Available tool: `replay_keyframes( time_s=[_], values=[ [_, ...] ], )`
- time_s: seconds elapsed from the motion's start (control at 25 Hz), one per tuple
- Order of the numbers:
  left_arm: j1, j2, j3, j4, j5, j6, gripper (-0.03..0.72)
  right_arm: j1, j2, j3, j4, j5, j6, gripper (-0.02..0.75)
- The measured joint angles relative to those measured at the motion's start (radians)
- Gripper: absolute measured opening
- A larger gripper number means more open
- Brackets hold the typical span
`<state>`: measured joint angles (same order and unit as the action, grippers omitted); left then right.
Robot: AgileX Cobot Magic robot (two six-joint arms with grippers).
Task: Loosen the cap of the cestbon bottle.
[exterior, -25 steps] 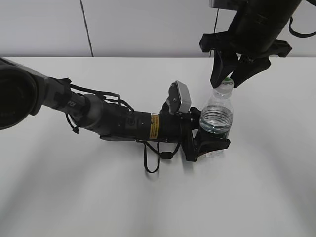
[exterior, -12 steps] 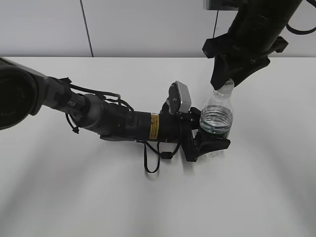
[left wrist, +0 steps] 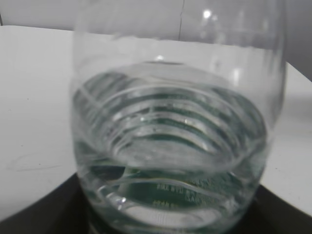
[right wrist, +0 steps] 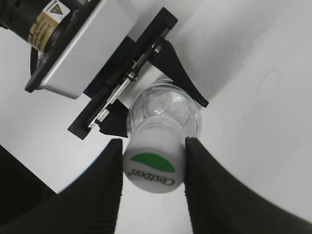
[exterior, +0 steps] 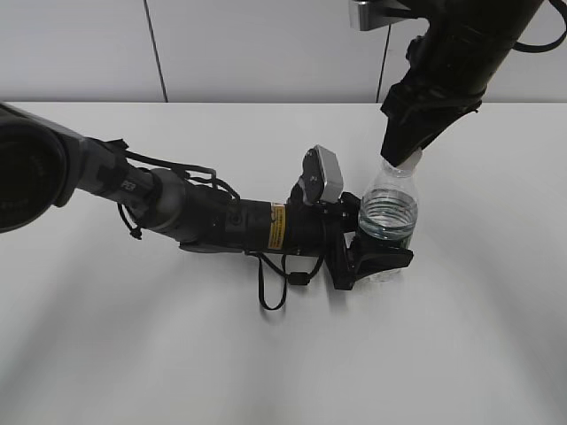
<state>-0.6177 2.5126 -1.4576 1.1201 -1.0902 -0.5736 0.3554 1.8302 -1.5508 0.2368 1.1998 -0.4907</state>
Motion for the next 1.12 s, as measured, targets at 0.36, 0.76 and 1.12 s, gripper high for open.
replay_keyframes(
  time_s=[0.36,0.76,1.12],
  values=[
    [0.0,0.0,0.0,0.0,0.0,0.0,0.501,0.0,0.0,0.0,0.0,0.001,-0.044,0.299],
    [0.0,0.0,0.0,0.0,0.0,0.0,0.501,0.0,0.0,0.0,0.0,-0.003,-0.055,0.305],
    [0.0,0.0,0.0,0.0,0.0,0.0,0.501,0.0,0.0,0.0,0.0,-0.008,-0.048,0.314]
  ],
)
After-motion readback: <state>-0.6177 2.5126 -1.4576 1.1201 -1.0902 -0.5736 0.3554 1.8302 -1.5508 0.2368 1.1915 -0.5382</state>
